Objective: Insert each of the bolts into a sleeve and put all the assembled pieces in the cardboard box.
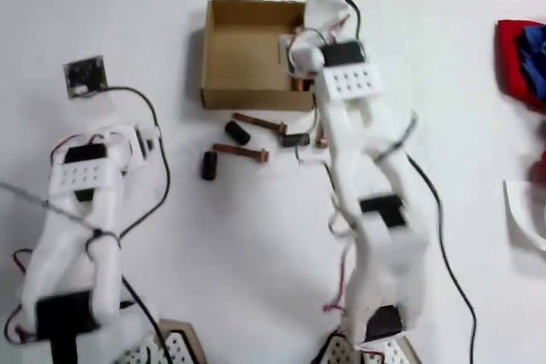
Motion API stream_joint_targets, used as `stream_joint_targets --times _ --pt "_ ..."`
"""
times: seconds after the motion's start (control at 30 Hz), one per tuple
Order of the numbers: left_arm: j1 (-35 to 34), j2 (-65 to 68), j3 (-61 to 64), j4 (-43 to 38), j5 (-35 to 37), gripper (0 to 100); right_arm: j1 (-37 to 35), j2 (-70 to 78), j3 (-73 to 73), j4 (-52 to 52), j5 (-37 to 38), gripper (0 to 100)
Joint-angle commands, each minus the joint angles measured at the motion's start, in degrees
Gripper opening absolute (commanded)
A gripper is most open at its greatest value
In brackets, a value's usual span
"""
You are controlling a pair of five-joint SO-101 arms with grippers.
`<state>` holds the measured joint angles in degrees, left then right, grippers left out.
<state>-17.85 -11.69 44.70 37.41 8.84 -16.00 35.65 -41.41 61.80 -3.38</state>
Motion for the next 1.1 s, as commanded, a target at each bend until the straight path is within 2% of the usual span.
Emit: stream_joint_targets --times 0.0,0.1,0.2,0.57,0.73,0.97,1.07 --pt "-0.8 9.3 -4.0 -1.3 -0.1 18 -0.8 16.0 -32.5 5.2 0.0 1.9" --pt "-0.9 13.5 -9.1 2.5 -0.1 18 -0.7 26.7 -44.9 6.1 0.0 1.9" --pt "-0.7 14.9 -10.5 4.5 -0.1 18 -0.7 33.4 -50.5 6.0 0.0 1.9" --pt "-0.5 15.3 -10.7 4.7 -0.1 18 -2.2 39.8 -51.0 6.0 -0.3 1.9" --pt "-0.5 15.3 -10.6 4.7 -0.1 18 -1.4 41.5 -51.0 5.9 -5.5 1.9" --pt "-0.5 15.3 -10.5 4.7 -0.1 18 -0.5 42.5 -51.0 3.8 -6.1 2.2" --pt "-0.5 15.3 -10.5 4.7 -0.1 18 -0.8 42.6 -50.9 4.1 -6.0 8.3"
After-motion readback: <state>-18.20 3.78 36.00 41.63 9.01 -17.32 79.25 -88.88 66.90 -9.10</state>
